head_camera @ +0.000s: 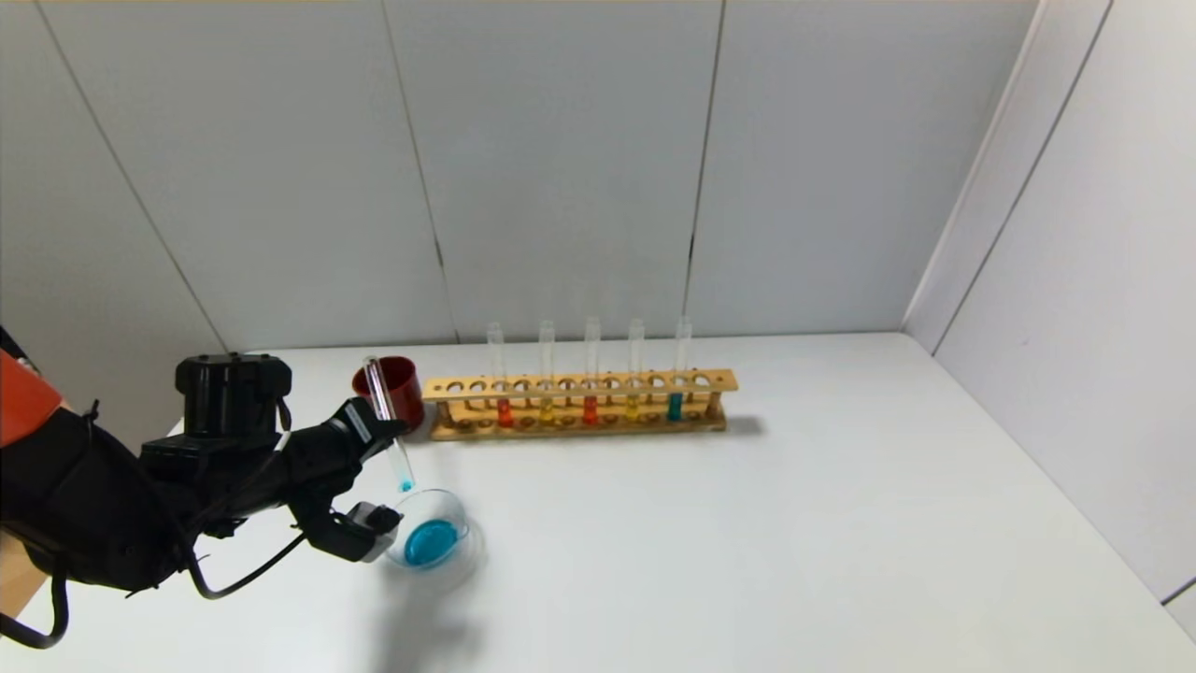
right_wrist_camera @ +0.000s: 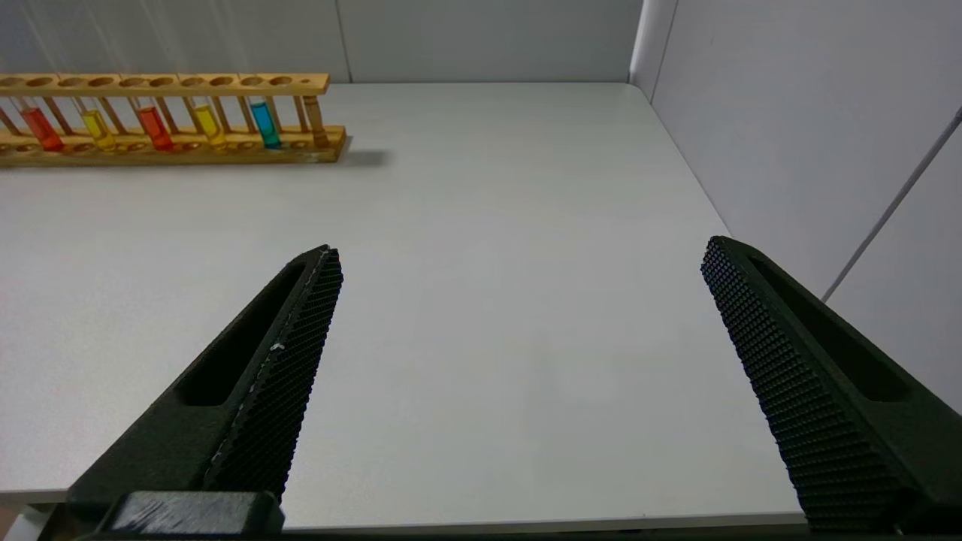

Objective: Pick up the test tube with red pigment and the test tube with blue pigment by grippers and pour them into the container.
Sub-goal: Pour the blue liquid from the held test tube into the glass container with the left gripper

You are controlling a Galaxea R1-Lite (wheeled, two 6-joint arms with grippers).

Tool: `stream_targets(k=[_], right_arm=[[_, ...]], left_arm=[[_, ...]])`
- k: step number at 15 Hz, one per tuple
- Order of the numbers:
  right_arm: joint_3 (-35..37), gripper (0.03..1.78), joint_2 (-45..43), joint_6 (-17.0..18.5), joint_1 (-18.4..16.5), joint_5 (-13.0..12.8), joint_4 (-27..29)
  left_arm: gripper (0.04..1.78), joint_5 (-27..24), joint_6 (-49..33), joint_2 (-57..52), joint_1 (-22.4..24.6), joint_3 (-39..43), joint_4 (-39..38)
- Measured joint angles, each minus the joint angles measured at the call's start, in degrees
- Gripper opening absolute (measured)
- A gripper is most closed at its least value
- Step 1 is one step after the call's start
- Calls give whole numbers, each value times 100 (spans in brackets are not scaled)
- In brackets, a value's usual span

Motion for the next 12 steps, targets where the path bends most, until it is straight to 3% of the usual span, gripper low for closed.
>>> stream_targets(k=[12], right_arm=[[0, 175, 0, -1, 0, -2, 0]], left_arm=[[32, 122, 316, -161, 0, 171, -389]])
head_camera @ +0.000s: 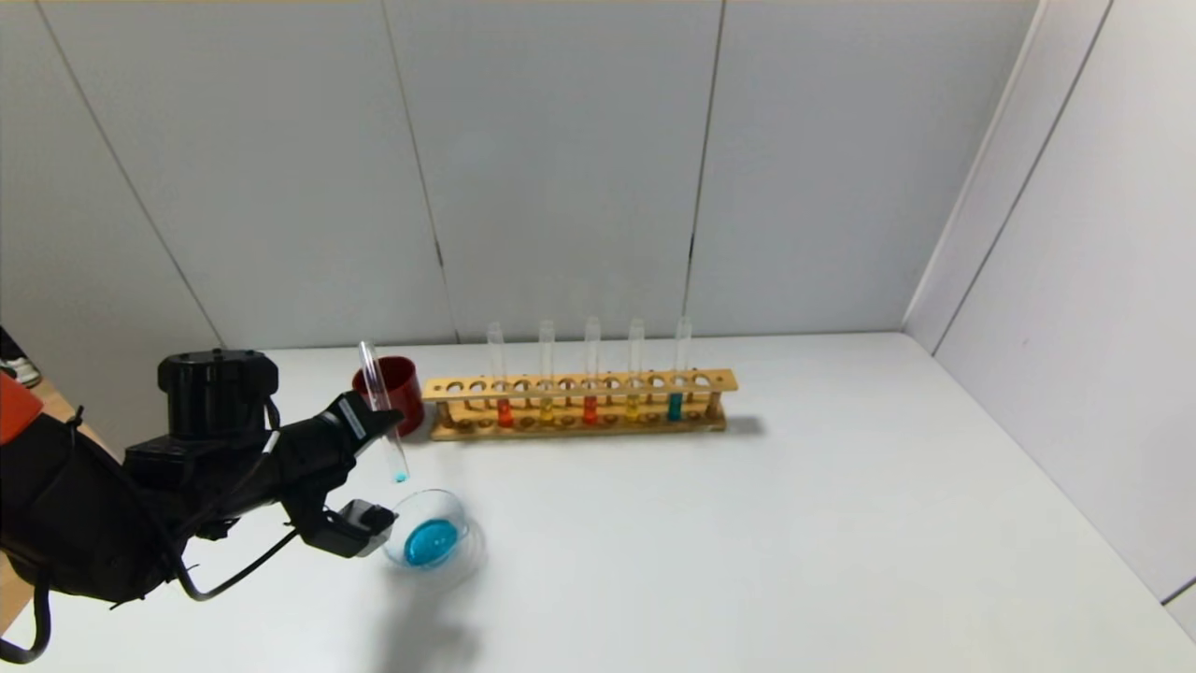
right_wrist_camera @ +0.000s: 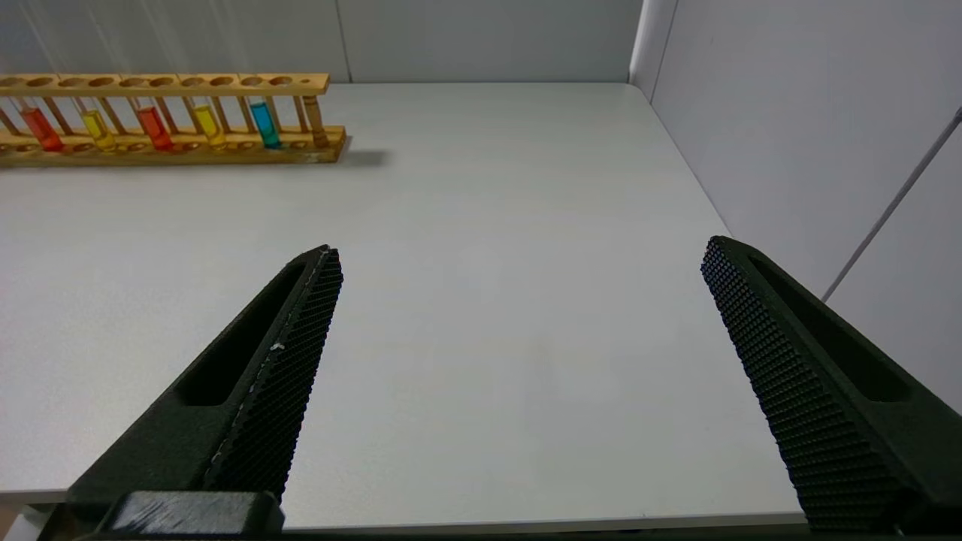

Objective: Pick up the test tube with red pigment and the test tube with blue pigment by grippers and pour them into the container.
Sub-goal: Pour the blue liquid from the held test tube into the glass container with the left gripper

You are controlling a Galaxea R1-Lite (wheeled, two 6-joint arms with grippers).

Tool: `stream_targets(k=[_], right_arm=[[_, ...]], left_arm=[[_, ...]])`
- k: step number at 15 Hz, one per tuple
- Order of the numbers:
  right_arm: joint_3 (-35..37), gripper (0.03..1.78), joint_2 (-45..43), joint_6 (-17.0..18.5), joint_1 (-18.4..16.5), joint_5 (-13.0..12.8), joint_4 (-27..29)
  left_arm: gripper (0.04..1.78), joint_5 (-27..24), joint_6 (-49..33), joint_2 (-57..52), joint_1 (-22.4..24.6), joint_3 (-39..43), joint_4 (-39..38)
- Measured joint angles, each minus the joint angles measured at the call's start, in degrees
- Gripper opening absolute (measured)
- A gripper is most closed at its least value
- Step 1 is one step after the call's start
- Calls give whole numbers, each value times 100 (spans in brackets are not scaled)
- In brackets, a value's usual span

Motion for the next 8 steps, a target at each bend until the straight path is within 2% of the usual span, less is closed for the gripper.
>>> stream_targets(k=[8], right_arm=[[0, 175, 0, 1, 0, 0, 0]], left_arm=[[32, 99, 494, -124, -85, 163, -146]])
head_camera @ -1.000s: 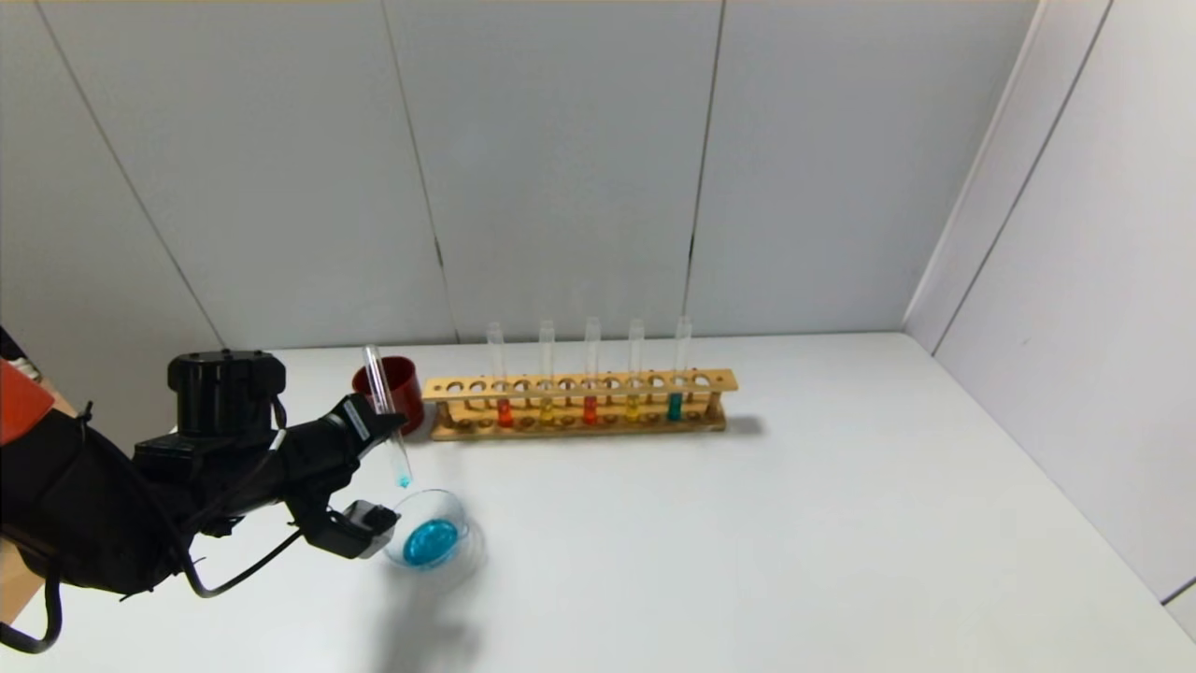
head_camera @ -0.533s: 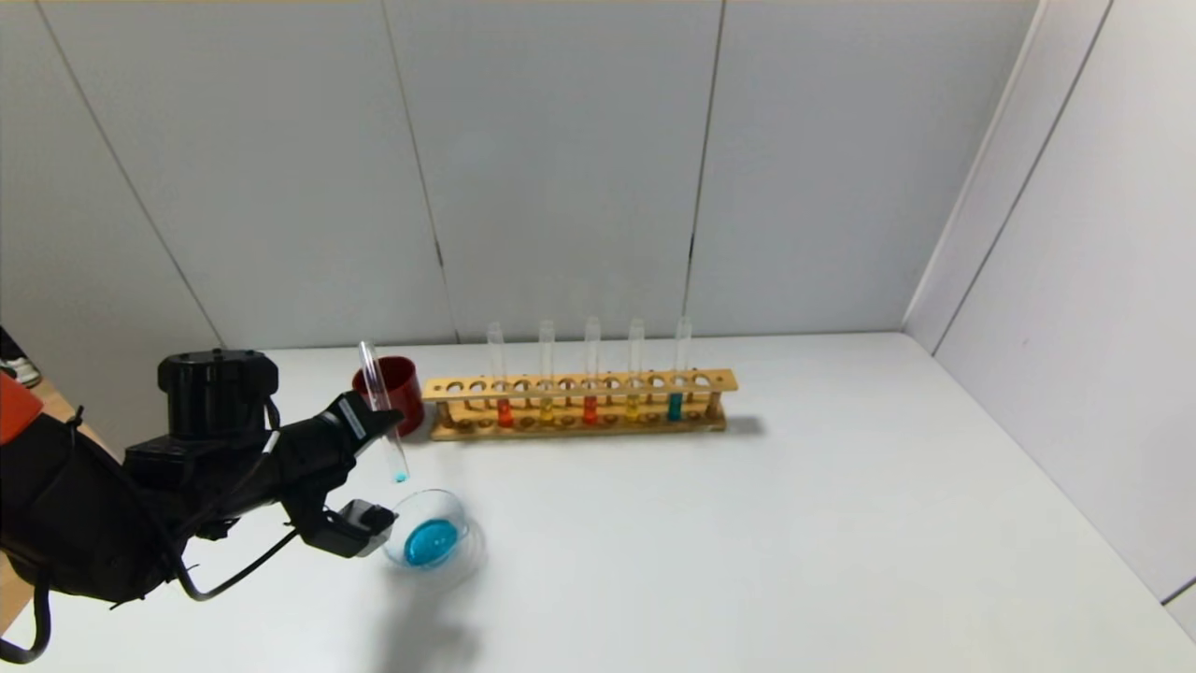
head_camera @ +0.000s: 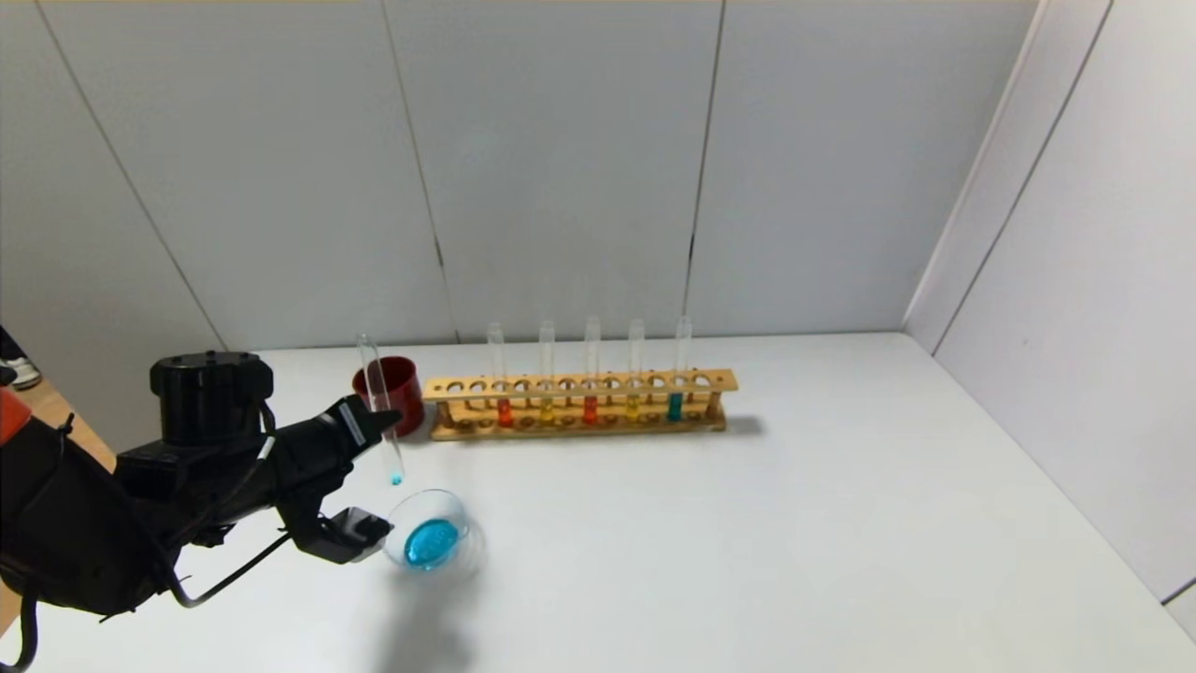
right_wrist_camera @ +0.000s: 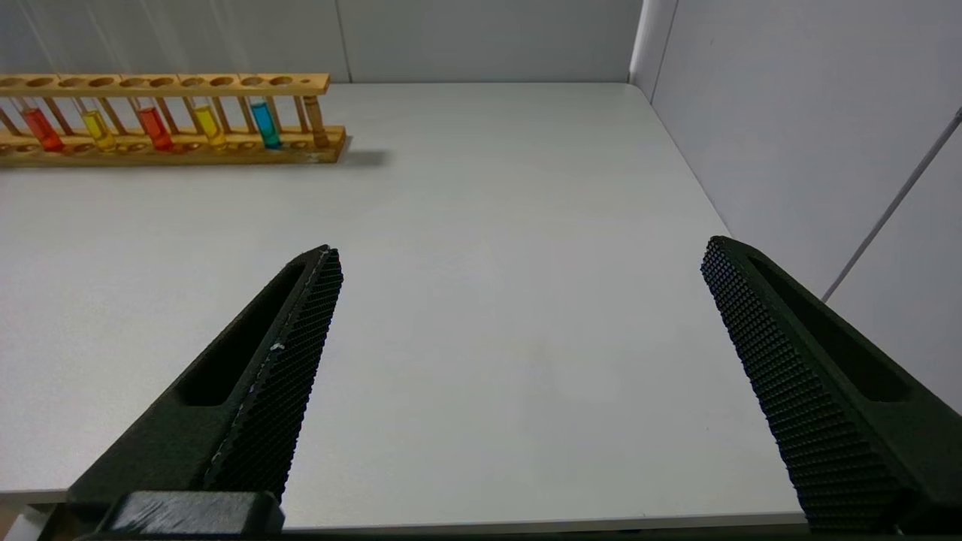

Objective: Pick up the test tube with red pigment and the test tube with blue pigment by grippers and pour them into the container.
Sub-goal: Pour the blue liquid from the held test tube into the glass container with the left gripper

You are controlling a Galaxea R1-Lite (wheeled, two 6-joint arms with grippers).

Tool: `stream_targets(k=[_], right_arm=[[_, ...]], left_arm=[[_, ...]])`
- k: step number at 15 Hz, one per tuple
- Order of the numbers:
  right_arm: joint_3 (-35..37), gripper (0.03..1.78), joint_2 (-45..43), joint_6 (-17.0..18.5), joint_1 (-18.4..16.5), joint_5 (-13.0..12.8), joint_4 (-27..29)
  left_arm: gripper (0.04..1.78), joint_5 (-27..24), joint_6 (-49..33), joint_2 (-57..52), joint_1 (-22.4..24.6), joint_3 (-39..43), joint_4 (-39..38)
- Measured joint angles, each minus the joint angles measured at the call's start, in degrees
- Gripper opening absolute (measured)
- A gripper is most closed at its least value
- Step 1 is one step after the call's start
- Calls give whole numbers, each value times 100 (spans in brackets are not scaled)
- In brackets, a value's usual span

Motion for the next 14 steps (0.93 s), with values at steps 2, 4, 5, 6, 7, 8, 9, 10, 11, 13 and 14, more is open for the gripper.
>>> stream_targets(k=[2, 4, 5, 6, 7, 8, 9, 10, 11, 13, 14], right_arm=[[0, 175, 0, -1, 0, 0, 0], [0, 175, 0, -1, 0, 0, 0], [0, 175, 0, -1, 0, 0, 0], [0, 175, 0, -1, 0, 2, 0], [0, 175, 0, -4, 0, 2, 0], [0, 175, 0, 0, 0, 2, 0], [0, 175, 0, 0, 0, 2, 0], [0, 175, 0, 0, 0, 2, 0], [0, 175, 0, -1, 0, 0, 0], [0, 175, 0, 0, 0, 2, 0], [0, 175, 0, 0, 0, 0, 0]], left_arm=[[32, 68, 0, -29, -96, 44, -10], [32, 91, 6, -51, -163, 60, -11], [32, 85, 50, -71, -193, 50, -11], [32, 85, 88, -101, -215, 49, -11], [32, 85, 168, -137, -218, 49, -13], [32, 85, 224, -167, -226, 50, -11], [32, 83, 262, -195, -227, 49, -11], [32, 83, 323, -226, -229, 49, -11], [32, 83, 389, -254, -229, 49, -11], [32, 113, 411, -291, -229, 57, -10], [32, 166, 375, -300, -223, 61, -2]])
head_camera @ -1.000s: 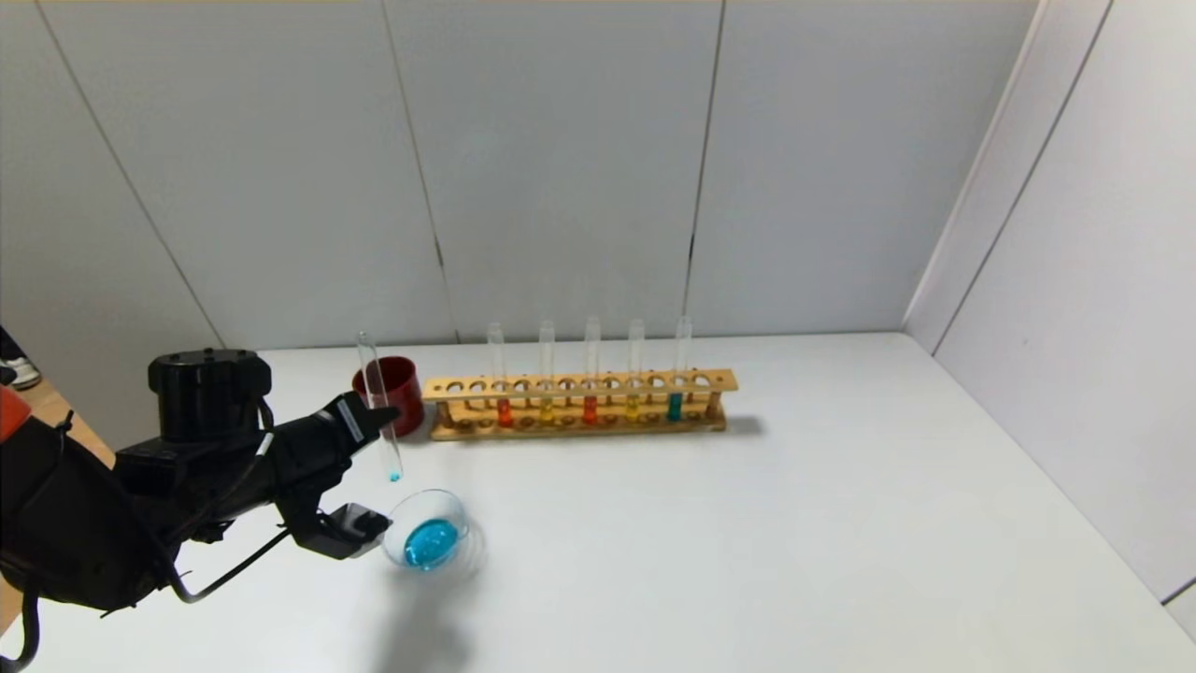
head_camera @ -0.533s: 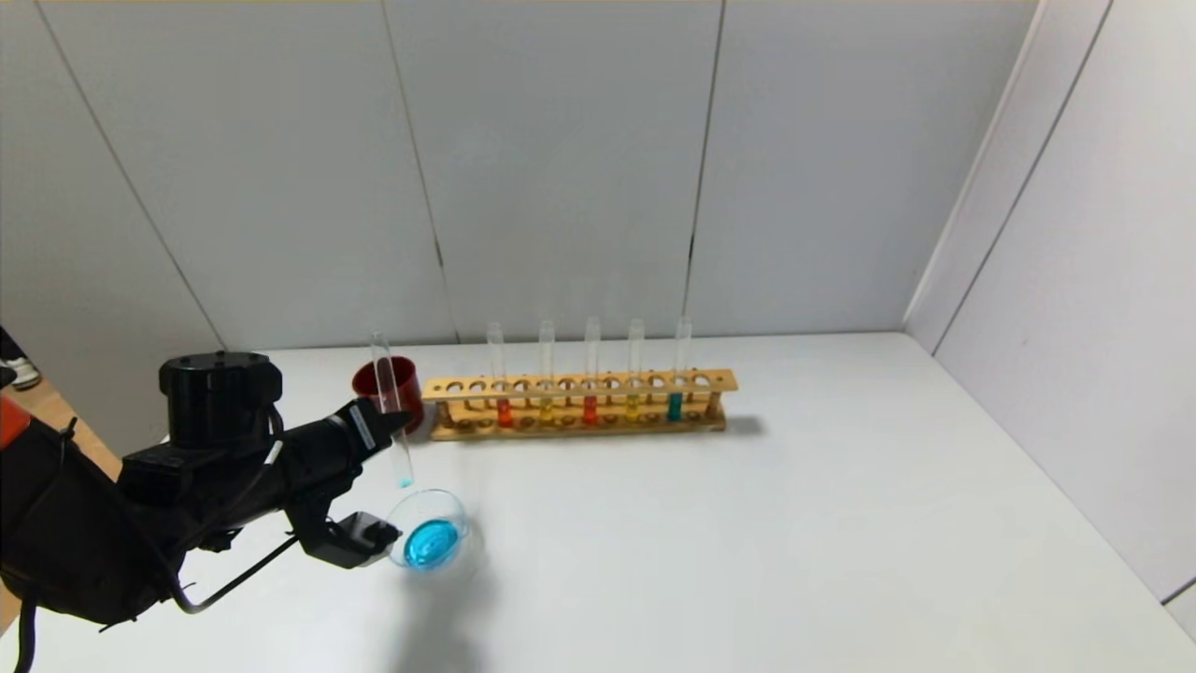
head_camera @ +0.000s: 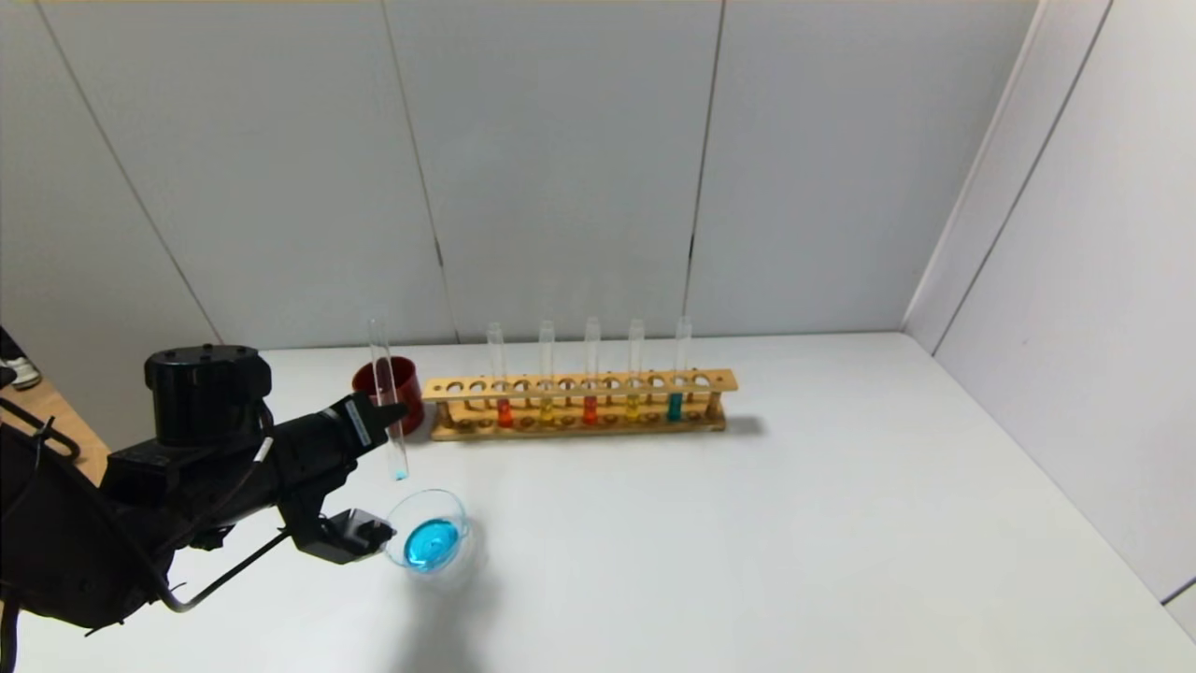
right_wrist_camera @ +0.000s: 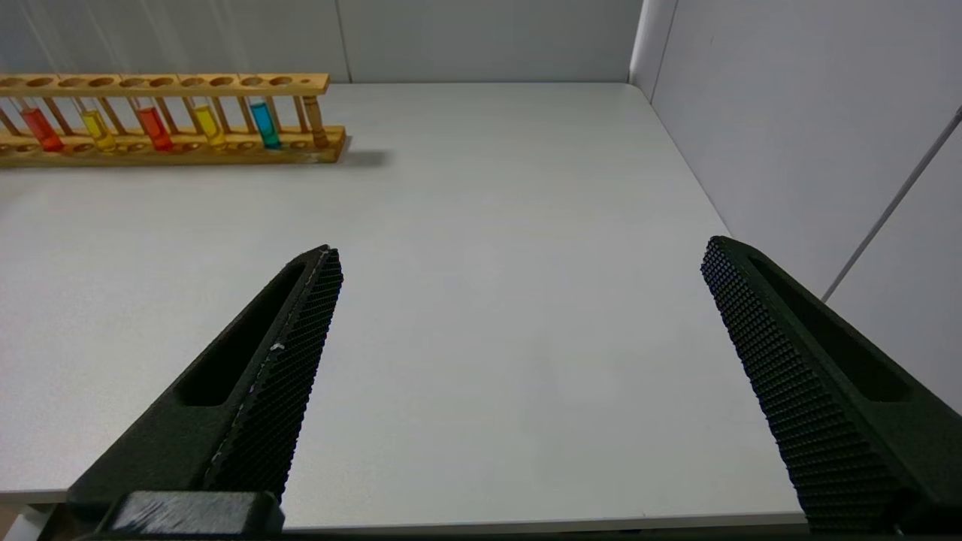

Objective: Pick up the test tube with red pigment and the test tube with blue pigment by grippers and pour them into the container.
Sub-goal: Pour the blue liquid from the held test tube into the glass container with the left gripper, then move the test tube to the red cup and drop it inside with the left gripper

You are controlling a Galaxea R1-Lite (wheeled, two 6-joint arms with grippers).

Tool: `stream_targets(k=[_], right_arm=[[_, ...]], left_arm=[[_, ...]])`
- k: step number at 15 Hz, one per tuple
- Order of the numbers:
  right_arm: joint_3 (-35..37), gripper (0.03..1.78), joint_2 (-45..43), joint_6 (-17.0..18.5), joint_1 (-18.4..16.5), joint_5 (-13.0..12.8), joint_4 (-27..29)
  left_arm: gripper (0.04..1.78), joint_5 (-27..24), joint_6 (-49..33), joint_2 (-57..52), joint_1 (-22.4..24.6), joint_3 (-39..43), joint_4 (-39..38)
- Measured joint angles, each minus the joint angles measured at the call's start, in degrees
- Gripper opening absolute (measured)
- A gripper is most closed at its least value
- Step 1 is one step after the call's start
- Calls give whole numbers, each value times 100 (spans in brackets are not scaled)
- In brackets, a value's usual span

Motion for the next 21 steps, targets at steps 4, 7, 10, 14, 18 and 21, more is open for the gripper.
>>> stream_targets(k=[4, 7, 10, 14, 18, 21], right_arm=[[0, 175, 0, 0, 0, 2, 0], [0, 175, 0, -1, 0, 2, 0], [0, 175, 0, -1, 0, 0, 0], [0, 175, 0, -1, 0, 0, 0], [0, 175, 0, -4, 0, 2, 0], [0, 175, 0, 0, 0, 0, 0]], left_arm=[[32, 628, -1153, -5, 7, -30, -2], [32, 1030, -2762, -27, -39, -221, 48], [32, 1531, -4656, -69, -111, -828, 238], [32, 2115, -7300, -234, -124, -2638, 1734], [32, 1844, -10591, -719, -111, -4052, 4667], [32, 1385, -12620, -1008, 105, -4196, 5675]])
